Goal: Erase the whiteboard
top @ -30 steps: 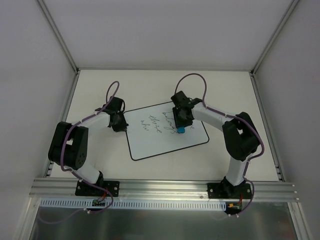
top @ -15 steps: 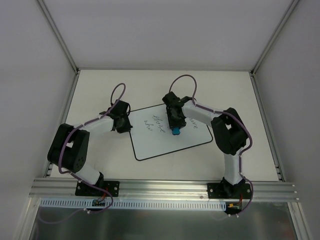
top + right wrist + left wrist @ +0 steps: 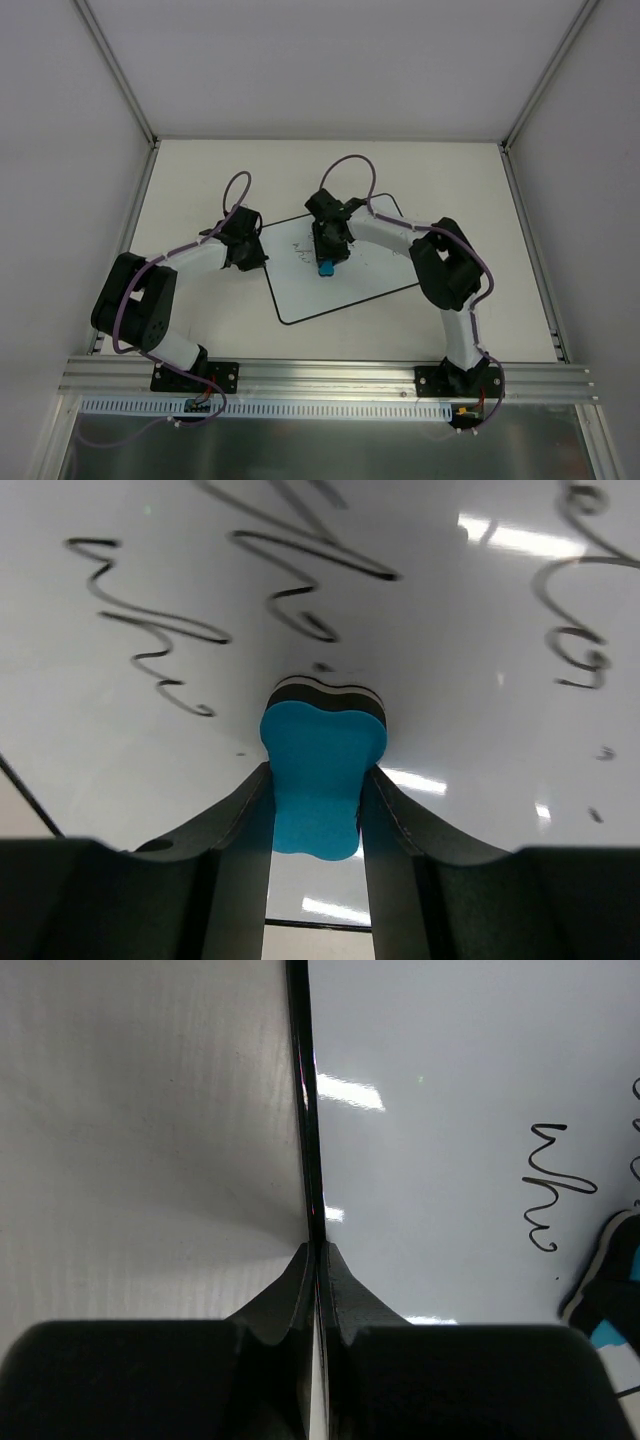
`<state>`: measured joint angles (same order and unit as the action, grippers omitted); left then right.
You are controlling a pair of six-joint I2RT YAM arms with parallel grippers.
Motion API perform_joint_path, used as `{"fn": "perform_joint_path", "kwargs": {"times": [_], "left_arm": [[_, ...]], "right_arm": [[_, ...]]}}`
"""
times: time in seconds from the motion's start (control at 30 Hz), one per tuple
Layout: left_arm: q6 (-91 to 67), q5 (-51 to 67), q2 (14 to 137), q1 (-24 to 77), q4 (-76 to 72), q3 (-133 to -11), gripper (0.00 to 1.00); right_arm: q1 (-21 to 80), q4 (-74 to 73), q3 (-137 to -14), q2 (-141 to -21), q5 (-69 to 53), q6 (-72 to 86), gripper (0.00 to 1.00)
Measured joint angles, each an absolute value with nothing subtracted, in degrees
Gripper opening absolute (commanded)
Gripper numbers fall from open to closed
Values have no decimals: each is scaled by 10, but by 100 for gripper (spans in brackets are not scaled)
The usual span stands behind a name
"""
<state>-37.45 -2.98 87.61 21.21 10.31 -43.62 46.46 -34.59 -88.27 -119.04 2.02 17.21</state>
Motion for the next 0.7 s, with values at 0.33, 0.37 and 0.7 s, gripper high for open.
{"fn": "perform_joint_path", "kwargs": {"times": [0.33, 0.37, 0.7], "left_arm": [[-382, -2, 876, 218, 104, -435, 0], [-383, 0, 876, 218, 104, -435, 0], [-383, 15, 876, 218, 105, -434, 0]], "right_arm": [[304, -342, -749, -1095, 41, 176, 0], [297, -341, -741, -1090, 40, 179, 0], [307, -341, -733, -1084, 42, 206, 0]]}}
